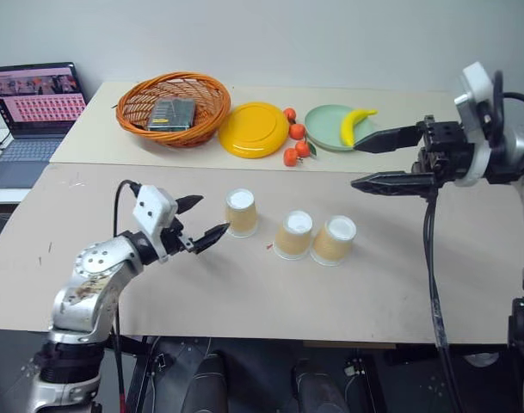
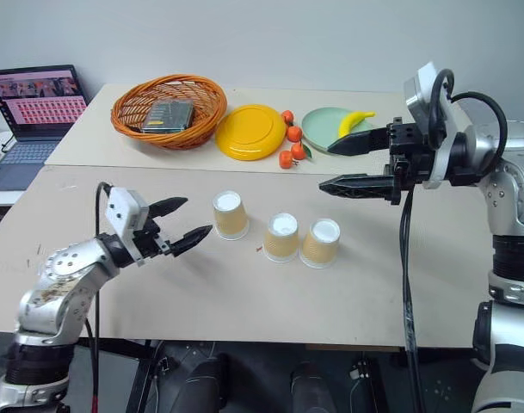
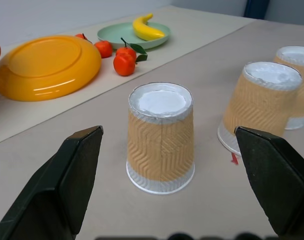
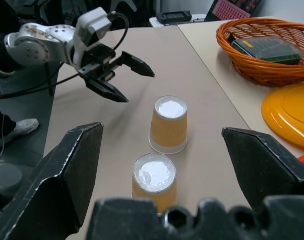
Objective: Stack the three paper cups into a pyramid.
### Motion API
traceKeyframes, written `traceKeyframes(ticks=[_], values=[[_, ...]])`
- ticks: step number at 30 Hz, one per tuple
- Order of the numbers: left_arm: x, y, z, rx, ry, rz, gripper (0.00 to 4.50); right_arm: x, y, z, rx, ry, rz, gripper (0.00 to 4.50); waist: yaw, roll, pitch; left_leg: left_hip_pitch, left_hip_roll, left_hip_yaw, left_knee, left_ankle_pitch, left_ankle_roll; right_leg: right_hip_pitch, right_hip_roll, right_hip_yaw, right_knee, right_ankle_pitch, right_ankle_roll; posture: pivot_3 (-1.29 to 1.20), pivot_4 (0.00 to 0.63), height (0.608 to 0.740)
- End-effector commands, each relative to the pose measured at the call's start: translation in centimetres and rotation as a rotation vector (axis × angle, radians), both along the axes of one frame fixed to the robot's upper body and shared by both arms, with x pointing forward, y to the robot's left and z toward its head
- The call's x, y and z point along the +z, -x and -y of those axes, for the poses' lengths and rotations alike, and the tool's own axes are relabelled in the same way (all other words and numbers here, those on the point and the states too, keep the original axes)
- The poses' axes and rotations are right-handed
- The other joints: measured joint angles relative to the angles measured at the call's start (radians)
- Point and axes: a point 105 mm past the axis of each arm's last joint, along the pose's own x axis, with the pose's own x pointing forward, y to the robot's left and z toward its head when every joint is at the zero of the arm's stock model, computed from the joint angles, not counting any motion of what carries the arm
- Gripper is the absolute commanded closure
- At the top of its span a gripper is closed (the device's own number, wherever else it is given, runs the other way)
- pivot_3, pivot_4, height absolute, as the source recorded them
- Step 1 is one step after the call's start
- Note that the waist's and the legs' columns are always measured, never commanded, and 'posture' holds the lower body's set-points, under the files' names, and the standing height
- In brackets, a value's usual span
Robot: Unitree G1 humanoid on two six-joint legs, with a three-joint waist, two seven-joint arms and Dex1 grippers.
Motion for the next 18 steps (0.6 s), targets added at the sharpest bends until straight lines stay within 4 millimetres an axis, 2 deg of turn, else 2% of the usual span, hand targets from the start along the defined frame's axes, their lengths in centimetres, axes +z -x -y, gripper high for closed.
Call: traceKeyframes(ticks=[1, 10, 18], values=[[0.5, -0.9, 0.3, 0.009, 0.008, 0.058, 0.0, 1.9, 1.1, 0.5, -0.017, -0.009, 0.068, 0.06, 0.0, 0.0, 0.0, 0.0, 0.0, 0.0, 0.0, 0.0, 0.0, 0.0, 0.0, 0.0, 0.0, 0.0, 0.0, 0.0, 0.15, 0.732], [0.3, -4.0, 2.5, -0.033, 0.021, 0.091, 0.0, 2.6, 1.8, 0.9, -0.057, 0.003, 0.093, 0.06, 0.001, 0.0, 0.0, 0.0, 0.0, 0.0, 0.0, 0.0, 0.0, 0.0, 0.0, 0.0, 0.0, 0.0, 0.0, 0.0, 0.15, 0.732], [0.3, -5.1, 4.5, -0.091, 0.043, 0.097, 0.0, 2.6, 2.0, 1.5, -0.093, 0.006, 0.099, 0.06, -0.001, 0.0, 0.0, 0.0, -0.001, 0.0, 0.0, 0.0, 0.0, 0.0, 0.0, 0.0, 0.0, 0.0, 0.0, 0.0, 0.15, 0.732]])
